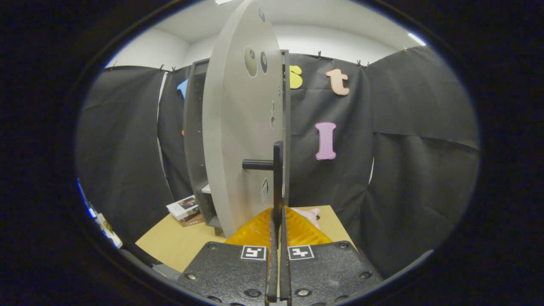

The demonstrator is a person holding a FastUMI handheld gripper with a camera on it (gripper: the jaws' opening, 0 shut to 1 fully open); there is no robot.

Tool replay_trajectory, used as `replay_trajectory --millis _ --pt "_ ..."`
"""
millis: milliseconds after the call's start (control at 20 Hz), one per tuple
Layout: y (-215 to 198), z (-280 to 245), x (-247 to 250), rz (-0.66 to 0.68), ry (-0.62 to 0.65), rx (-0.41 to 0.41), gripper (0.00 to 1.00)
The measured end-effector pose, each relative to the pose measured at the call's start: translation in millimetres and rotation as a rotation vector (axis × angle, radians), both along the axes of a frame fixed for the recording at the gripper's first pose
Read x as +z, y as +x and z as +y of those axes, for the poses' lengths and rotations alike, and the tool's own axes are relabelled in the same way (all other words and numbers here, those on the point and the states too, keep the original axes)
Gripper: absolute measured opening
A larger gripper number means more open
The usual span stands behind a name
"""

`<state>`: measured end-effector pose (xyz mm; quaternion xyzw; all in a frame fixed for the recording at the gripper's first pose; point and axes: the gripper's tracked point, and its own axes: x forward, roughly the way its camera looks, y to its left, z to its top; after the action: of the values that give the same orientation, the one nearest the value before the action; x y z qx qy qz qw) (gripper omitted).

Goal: Open the shoe cabinet door, grab the shoes and put them into the shoe cabinet, then close the shoe cabinet door.

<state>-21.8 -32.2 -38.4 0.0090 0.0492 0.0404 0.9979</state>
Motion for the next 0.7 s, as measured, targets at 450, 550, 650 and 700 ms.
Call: replay_trajectory --millis 450,550,650,700 --pt "11 -43 3 0.030 0.029 0.058 0.04" --pt "7 -45 1 0.036 0.014 0.068 0.04" --pt "1 -46 0 0.034 0.005 0.073 0.04" --pt "-2 -47 -2 0.034 0.001 0.076 0.04"
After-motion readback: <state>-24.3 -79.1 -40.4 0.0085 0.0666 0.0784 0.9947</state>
